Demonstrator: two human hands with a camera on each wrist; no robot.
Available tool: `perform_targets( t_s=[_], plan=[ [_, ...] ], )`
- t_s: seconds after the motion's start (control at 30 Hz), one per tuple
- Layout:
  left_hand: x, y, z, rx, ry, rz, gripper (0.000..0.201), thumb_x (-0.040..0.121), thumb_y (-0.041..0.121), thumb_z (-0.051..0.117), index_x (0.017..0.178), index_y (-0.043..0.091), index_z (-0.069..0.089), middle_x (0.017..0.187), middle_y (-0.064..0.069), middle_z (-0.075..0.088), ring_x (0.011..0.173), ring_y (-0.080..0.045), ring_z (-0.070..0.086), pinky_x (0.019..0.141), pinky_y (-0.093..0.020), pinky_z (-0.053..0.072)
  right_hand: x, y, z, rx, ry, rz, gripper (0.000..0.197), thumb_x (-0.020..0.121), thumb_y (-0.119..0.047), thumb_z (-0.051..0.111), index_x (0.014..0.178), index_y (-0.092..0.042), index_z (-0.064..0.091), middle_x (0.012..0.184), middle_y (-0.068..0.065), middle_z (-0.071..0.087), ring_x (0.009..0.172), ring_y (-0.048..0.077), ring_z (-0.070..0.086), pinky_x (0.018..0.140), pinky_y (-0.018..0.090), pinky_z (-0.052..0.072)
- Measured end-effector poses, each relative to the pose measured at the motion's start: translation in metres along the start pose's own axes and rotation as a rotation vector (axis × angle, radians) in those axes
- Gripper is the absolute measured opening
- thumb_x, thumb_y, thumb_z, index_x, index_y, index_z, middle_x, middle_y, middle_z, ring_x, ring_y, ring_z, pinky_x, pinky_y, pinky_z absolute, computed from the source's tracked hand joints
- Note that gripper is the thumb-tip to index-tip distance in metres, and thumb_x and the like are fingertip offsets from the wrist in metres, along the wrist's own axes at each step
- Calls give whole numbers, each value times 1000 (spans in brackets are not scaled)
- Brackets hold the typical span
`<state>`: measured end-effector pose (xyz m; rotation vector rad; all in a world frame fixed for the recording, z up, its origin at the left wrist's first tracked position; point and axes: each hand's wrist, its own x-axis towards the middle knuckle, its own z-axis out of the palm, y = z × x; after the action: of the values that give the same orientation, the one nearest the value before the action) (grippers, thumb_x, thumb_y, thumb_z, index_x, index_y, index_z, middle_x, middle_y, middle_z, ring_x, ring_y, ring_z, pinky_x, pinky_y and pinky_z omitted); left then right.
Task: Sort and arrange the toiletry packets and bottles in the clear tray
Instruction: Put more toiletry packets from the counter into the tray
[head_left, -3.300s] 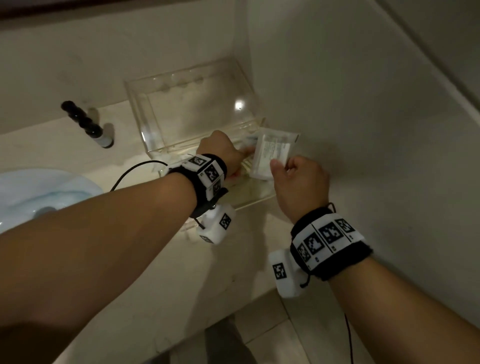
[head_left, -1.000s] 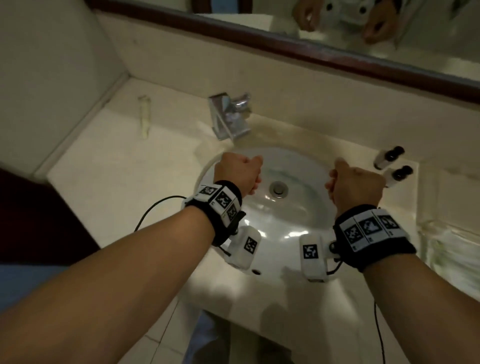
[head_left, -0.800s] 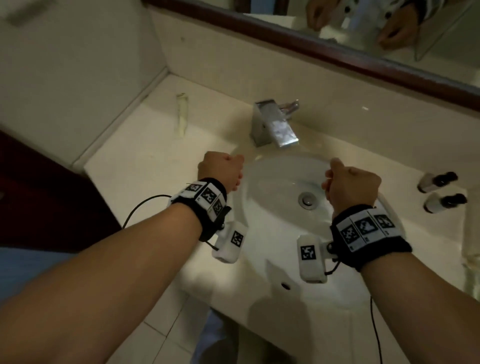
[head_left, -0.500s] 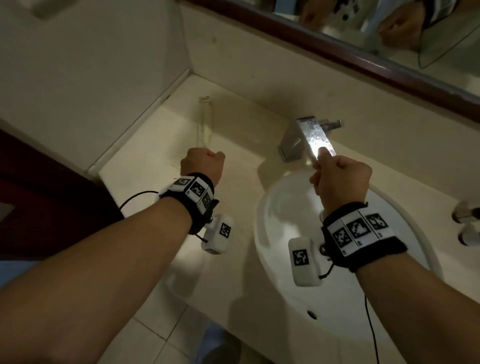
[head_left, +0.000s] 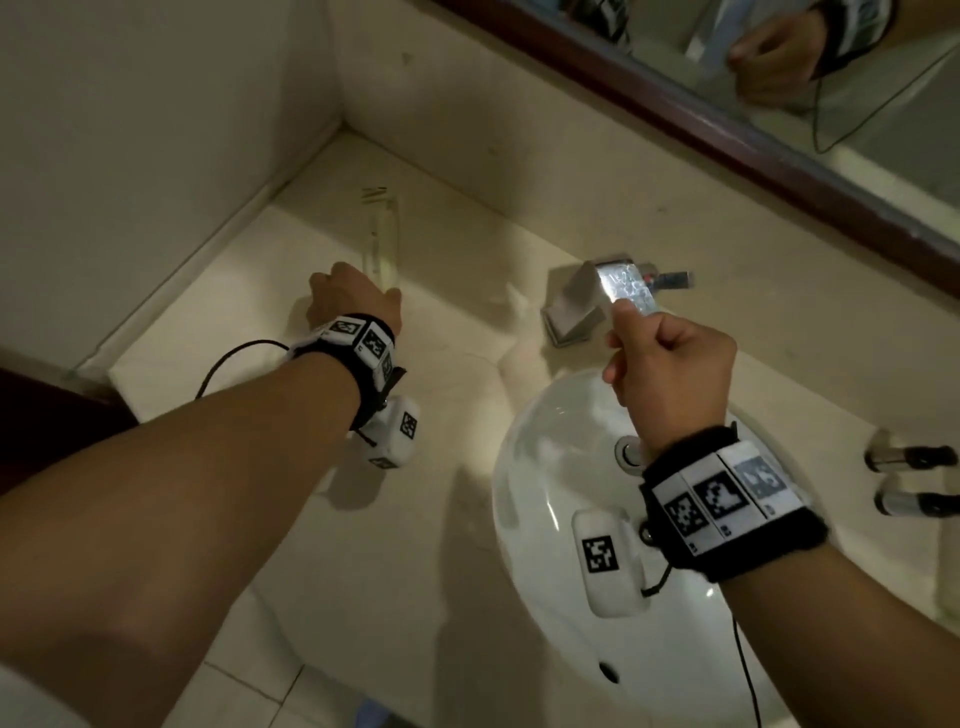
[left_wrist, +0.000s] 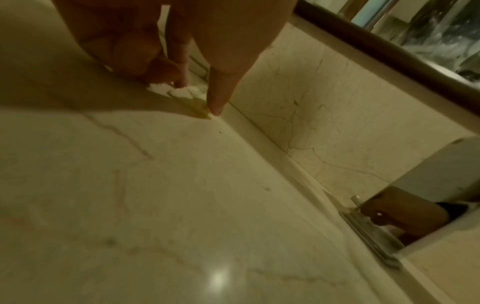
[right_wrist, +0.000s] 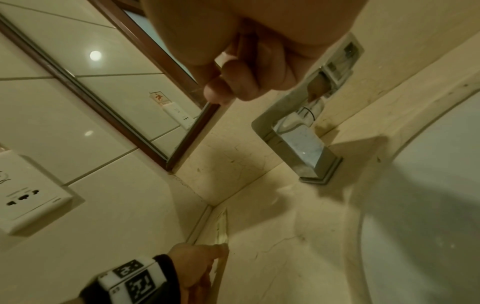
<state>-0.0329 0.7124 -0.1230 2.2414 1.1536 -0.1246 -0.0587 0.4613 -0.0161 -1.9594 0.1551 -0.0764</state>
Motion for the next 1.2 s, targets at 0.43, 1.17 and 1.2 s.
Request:
perform_targets(
  t_s=[0.43,1.17,1.2],
  plan=[
    [-4,6,-7,23,19,19,35,87,32,66,95,-2,65,105,-25,66,94,-40,64,71,-39,48,5,-1,-19,26,48,35,39,88,-30,66,53,-12,64,42,4,57,37,13,43,55,26,39],
    [-155,124,-16,-430,230,508,15,85,26,61,83,12,67,78,0,65,79,-26,62,68,-31,51,-14,19,-138,38,217,78,43,92,-31,65,54,-9,64,46,2,62,41,10,51,66,31,56],
    [-167,130,-11,-439,240,537,17,85,28,61,83,12,67,78,1,64,78,-24,62,67,-30,49,-14,23,-152,35,236,86,44,92,-32,65,54,-10,64,46,2,62,41,9,51,68,32,57]
  ],
)
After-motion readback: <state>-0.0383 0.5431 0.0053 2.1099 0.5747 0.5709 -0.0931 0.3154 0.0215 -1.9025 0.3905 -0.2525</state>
